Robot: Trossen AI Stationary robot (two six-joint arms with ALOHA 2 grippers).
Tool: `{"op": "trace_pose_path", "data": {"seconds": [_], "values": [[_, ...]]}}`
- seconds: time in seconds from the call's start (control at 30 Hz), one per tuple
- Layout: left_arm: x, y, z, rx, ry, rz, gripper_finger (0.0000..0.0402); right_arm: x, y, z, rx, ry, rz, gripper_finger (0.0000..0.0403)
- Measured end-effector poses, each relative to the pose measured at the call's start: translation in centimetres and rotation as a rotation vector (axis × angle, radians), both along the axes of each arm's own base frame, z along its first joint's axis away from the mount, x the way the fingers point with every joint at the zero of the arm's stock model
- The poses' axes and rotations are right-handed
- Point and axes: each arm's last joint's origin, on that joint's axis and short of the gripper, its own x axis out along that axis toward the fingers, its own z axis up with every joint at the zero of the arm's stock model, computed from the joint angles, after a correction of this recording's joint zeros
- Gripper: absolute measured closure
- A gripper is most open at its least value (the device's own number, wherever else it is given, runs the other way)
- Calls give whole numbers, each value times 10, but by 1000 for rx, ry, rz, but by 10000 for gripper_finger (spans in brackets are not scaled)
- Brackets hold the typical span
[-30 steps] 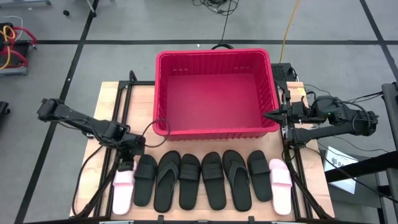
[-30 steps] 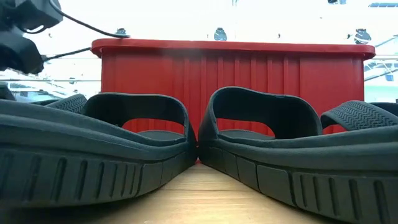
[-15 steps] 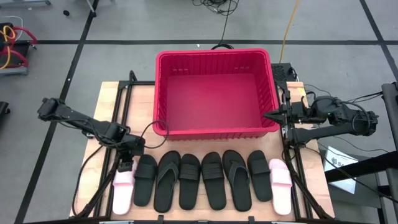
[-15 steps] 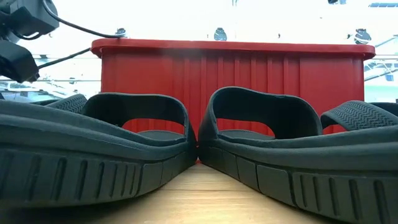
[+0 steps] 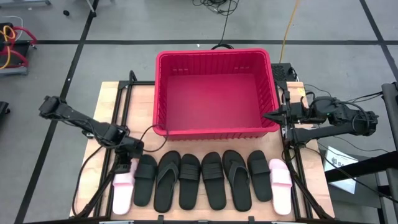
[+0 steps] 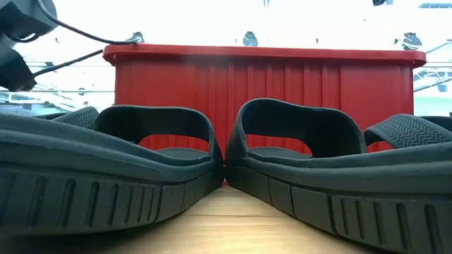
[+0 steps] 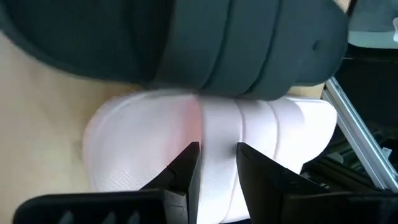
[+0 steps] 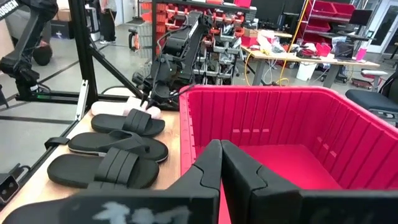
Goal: Pick and place slides into bin
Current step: Put the pink slide into the red bin
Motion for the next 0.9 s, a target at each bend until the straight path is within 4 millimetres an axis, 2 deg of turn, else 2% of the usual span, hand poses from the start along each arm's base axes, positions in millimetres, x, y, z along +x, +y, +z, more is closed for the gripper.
{"op": "trace_pose_path", "data": {"seconds": [0.17,0.5,0.6,0.8,0.9], "values": [[-3,-1,-10,-42,50,22,304,0,0,0,0,4,0,403],[0,-3,-10,-79,21,26,307,0,0,0,0,3,0,403],[-1,-4,-10,-79,21,21,324,0,0,0,0,3,0,403],[-2,-8,-10,-87,12,-16,392,0,0,0,0,3,0,403],[-3,-10,-10,-86,17,-26,393,0,0,0,0,3,0,403]]}}
